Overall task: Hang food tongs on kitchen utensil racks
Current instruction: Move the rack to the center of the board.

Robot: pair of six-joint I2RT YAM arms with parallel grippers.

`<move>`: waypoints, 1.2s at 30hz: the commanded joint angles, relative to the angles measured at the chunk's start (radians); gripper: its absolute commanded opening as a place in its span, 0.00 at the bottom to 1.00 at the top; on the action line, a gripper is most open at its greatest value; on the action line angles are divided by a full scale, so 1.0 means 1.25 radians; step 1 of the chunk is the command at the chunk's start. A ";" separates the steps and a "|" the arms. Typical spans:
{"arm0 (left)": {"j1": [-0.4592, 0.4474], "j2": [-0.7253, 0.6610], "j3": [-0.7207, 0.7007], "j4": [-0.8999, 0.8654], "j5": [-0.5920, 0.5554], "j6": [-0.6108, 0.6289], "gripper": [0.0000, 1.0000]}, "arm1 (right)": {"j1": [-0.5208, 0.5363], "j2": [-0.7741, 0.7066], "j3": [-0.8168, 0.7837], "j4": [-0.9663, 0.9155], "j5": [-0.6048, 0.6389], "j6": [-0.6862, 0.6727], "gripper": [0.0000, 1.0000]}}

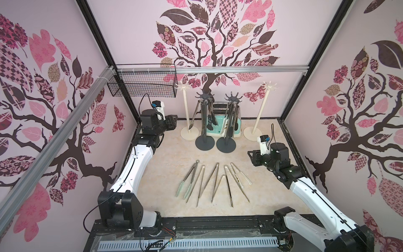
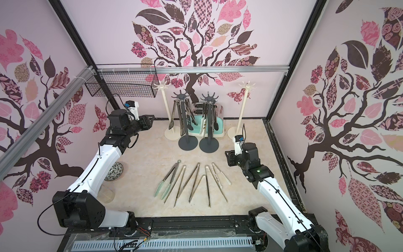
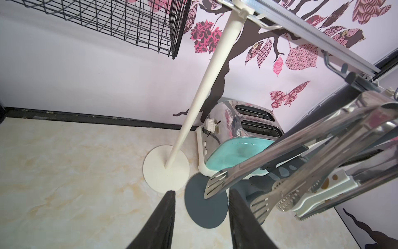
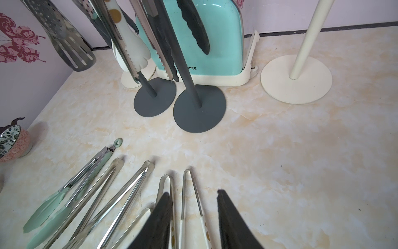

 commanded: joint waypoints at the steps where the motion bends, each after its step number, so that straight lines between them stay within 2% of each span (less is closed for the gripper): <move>1: 0.009 0.037 0.010 0.076 0.030 0.047 0.45 | -0.005 0.001 0.004 0.005 0.005 -0.006 0.39; 9: 0.020 0.113 0.003 0.202 0.143 0.113 0.46 | -0.004 0.013 0.004 0.006 0.018 -0.012 0.40; 19: 0.019 0.252 0.096 0.305 0.197 0.202 0.43 | -0.004 0.021 0.001 0.005 0.028 -0.014 0.40; 30: 0.019 0.403 0.154 0.496 0.262 0.189 0.41 | -0.005 0.034 0.001 0.003 0.047 -0.019 0.40; 36: 0.019 0.492 0.222 0.534 0.265 0.194 0.40 | -0.005 0.040 -0.006 0.005 0.055 -0.019 0.40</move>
